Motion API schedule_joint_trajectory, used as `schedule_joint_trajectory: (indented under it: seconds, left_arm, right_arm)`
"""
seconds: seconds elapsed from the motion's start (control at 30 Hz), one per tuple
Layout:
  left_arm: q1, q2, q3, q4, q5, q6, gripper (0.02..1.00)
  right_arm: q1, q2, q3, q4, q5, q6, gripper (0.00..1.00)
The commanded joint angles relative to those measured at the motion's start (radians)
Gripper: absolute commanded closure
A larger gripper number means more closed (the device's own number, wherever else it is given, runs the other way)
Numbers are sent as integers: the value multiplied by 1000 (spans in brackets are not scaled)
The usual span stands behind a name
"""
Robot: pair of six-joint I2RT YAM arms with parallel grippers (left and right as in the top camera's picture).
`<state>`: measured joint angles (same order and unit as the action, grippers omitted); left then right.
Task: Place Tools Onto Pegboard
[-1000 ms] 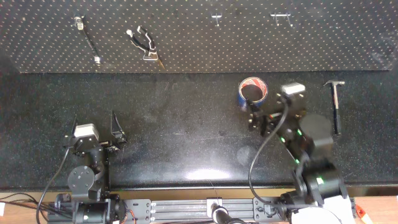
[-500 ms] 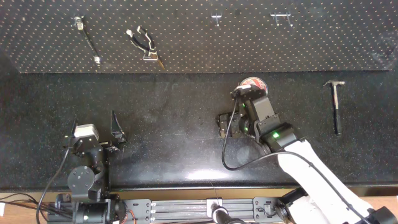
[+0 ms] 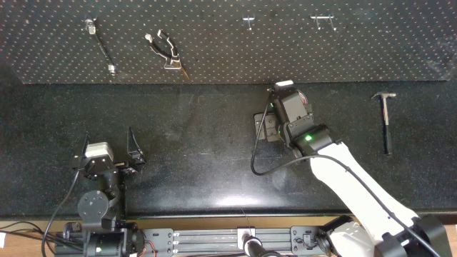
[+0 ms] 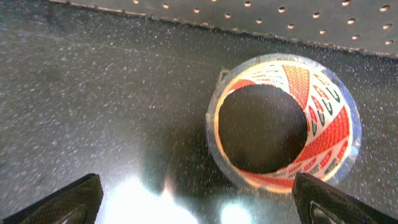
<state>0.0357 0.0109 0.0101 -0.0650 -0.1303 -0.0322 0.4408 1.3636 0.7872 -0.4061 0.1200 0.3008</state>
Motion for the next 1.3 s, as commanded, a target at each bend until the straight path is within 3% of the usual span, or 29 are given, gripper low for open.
schedule_joint_trajectory:
  seconds: [0.03, 0.33, 0.5, 0.57, 0.63, 0.8, 0.83, 0.87, 0.9, 1.1, 1.3]
  left_arm:
    - [-3, -7, -5, -2, -9, -16, 23]
    - [-3, -8, -5, -2, -8, -16, 23]
    - [-3, -7, -5, -2, -8, -16, 23]
    - [-3, -7, -5, -2, -8, -16, 23]
    - [-3, -7, -5, -2, -8, -16, 23]
    - [-3, -7, -5, -2, -9, -16, 25]
    - [-3, -7, -5, -2, -9, -16, 23]
    - [-3, -7, -5, -2, -8, -16, 23]
    - [-3, -7, -5, -2, -8, -16, 23]
    - [-3, -7, -5, -2, -8, -16, 23]
    - [-3, -7, -5, -2, -8, -16, 23]
  right_arm:
    - [6, 64, 18, 51, 31, -11, 5]
    - [3, 164, 20, 124, 23, 18, 9]
    - [-12, 173, 64, 80, -16, 16, 334]
    - [-12, 178, 64, 70, -26, 16, 608]
    - [-12, 185, 64, 62, -31, 16, 665]
    - [-12, 185, 64, 13, -30, 16, 680]
    - [-12, 185, 64, 10, -30, 16, 726]
    - [-12, 185, 64, 10, -30, 16, 864]
    - [-12, 185, 64, 10, -30, 16, 919]
    - [-12, 129, 64, 10, -52, 16, 925]
    - [19, -257, 64, 55, -68, -9, 925]
